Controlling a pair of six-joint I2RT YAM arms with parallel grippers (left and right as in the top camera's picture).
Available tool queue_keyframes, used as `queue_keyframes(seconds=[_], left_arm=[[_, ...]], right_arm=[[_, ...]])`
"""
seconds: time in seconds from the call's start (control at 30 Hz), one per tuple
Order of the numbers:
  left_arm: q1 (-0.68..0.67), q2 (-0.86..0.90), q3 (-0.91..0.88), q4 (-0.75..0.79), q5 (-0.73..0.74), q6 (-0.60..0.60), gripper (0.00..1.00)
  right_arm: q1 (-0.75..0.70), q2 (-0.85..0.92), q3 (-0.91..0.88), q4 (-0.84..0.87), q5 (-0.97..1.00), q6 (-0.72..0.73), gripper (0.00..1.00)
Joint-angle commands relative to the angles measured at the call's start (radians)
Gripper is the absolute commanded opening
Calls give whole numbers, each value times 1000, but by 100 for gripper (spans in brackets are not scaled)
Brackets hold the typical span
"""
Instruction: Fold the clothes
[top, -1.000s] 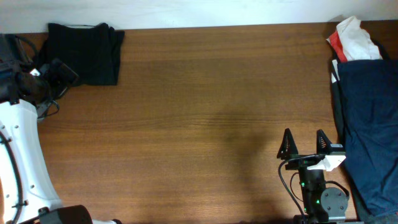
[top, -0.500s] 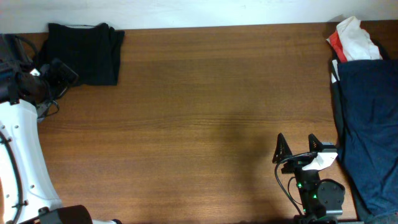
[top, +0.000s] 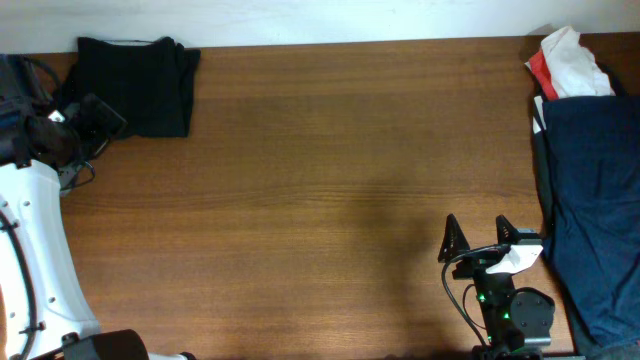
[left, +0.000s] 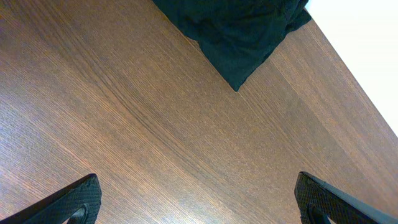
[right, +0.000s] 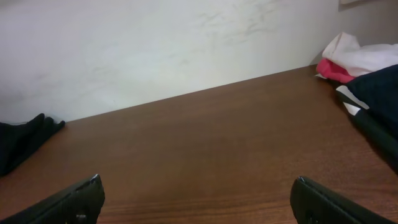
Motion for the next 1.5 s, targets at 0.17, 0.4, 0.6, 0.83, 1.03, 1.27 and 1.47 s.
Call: queue_keyframes(seconds=[0.17, 0.4, 0.6, 0.83, 1.03, 1.27, 1.47], left_arm=[[-122, -148, -172, 63, -113, 1, 99], [-294, -491, -804, 521, -234, 1, 99], [-294, -928, -1210, 813, -212, 3, 99], [-294, -1450, -1729, 1384, -170, 148, 99], [-294, -1601, -1761, 1330, -74, 438, 99], [-321, -1601, -1762, 1144, 40, 507, 99], [-320, -1601, -1762, 1144, 40, 506, 99]], right_arm=[[-8, -5, -5, -5, -16, 5, 99], [-8, -6, -5, -5, -16, 5, 99], [-8, -5, -5, -5, -16, 5, 99], [-8, -5, -5, -5, -16, 5, 99], [-8, -6, -5, -5, -16, 5, 99], [-8, -5, -5, -5, -16, 5, 99], [-8, -5, -5, -5, -16, 5, 99]])
